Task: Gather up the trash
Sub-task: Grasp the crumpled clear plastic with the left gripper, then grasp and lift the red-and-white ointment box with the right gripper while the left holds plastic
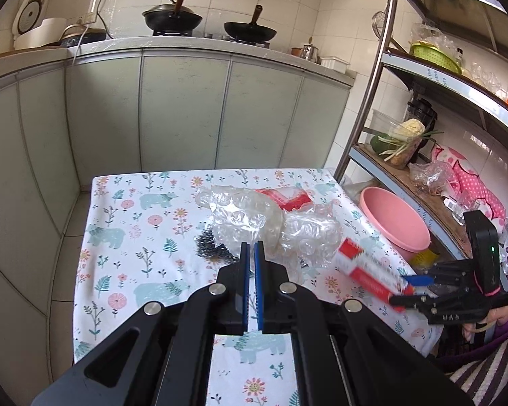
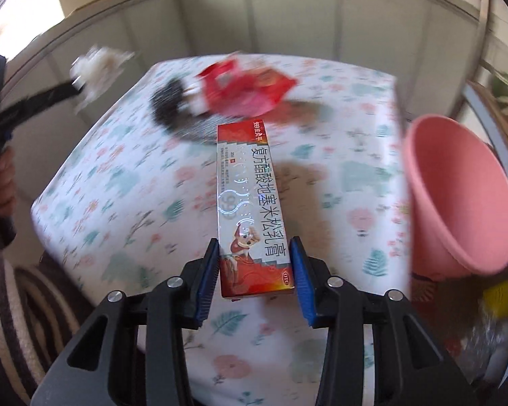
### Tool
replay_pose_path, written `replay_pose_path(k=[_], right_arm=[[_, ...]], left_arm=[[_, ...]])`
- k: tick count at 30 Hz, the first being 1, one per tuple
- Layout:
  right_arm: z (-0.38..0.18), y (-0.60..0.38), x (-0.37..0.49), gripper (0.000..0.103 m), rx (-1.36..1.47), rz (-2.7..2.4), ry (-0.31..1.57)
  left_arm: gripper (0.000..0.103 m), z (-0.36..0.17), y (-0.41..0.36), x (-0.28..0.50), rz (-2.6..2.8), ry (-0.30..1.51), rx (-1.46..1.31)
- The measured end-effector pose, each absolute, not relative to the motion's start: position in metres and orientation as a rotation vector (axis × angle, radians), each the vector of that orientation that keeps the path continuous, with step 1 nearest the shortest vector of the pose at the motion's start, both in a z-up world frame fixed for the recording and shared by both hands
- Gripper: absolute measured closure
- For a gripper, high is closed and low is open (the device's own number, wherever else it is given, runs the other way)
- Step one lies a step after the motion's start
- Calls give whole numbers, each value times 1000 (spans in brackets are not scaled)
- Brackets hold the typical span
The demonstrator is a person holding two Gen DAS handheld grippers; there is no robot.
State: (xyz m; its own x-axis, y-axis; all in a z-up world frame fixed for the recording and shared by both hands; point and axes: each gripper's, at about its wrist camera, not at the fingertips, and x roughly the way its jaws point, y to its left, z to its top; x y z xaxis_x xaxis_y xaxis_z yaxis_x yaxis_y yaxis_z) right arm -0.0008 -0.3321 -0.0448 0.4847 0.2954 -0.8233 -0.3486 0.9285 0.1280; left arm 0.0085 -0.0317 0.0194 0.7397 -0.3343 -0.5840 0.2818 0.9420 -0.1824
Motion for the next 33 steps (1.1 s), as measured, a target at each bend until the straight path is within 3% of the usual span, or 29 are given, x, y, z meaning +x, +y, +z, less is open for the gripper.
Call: replay_pose_path(k=[14,33], right_arm=[[-61,-341,11,61,56,178,1001],[-57,-326,24,56,7,230,1072]], left_arm=[[101,14,-63,23,-401,672,-47],[101,1,-71,36,-406,721,-57]])
